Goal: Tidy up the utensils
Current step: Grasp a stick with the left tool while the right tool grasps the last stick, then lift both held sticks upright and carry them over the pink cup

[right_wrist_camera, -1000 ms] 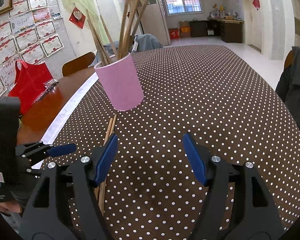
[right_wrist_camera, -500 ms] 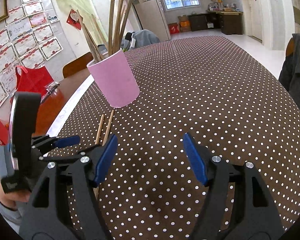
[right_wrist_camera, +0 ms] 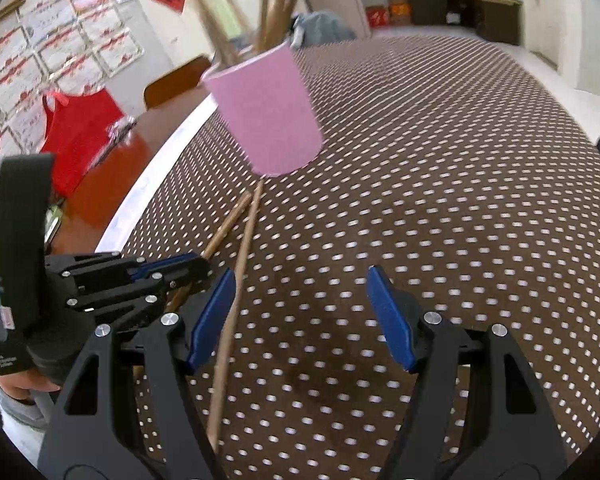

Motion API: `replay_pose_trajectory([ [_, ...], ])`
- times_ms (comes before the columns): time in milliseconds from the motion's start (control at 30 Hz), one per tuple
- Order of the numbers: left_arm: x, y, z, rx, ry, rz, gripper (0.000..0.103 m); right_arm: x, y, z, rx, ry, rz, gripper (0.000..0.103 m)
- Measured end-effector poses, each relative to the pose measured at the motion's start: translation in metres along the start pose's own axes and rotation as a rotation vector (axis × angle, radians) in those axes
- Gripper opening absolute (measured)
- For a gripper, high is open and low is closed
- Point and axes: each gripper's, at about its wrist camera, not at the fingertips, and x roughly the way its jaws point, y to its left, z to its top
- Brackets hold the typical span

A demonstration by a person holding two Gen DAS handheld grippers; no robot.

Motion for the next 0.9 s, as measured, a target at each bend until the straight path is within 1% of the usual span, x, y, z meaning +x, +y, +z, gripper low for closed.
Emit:
replay_pose_trajectory([
  [133,-0.012,0.013,0.0,-0.025,-0.05,-0.004,0.005,0.02,0.024,0.01,-0.051,0.093,0.017,0.067],
  [200,-0.02,0.017,-0.001,-0.029,-0.07,-0.002,0.005,0.032,0.037,0.015,-0.09,0.153,-0.008,0.067],
  [267,-0.027,0.02,-0.001,-0.034,-0.096,-0.003,0.005,0.04,0.046,0.019,-0.127,0.201,-0.046,0.064],
  [367,-0.036,0.026,-0.001,-0.044,-0.12,-0.012,0.005,0.051,0.059,0.024,-0.197,0.267,-0.108,0.056],
  [400,-0.038,0.027,-0.002,-0.046,-0.127,-0.015,0.005,0.054,0.063,0.026,-0.213,0.284,-0.122,0.052],
  [433,-0.04,0.029,-0.001,-0.049,-0.135,-0.02,0.005,0.056,0.066,0.028,-0.237,0.298,-0.134,0.043],
  [467,-0.041,0.029,0.0,-0.051,-0.14,-0.023,0.005,0.058,0.068,0.029,-0.252,0.307,-0.145,0.037],
  [500,-0.044,0.029,0.0,-0.051,-0.148,-0.027,0.005,0.06,0.07,0.032,-0.265,0.323,-0.145,0.029],
  [533,-0.046,0.028,-0.001,-0.051,-0.153,-0.029,0.005,0.062,0.071,0.034,-0.27,0.341,-0.138,0.023],
  [600,-0.049,0.027,0.001,-0.053,-0.166,-0.035,0.005,0.066,0.075,0.04,-0.291,0.361,-0.149,0.014],
  [633,-0.051,0.027,0.001,-0.055,-0.172,-0.04,0.005,0.067,0.075,0.041,-0.298,0.368,-0.153,0.013],
  [767,-0.057,0.026,0.005,-0.06,-0.195,-0.055,0.005,0.07,0.065,0.047,-0.273,0.395,-0.121,0.009],
  [833,-0.062,0.024,0.006,-0.061,-0.21,-0.063,0.005,0.066,0.056,0.049,-0.247,0.396,-0.088,0.007],
  [900,-0.067,0.023,0.007,-0.063,-0.23,-0.076,0.005,0.059,0.046,0.051,-0.228,0.377,-0.033,0.007],
])
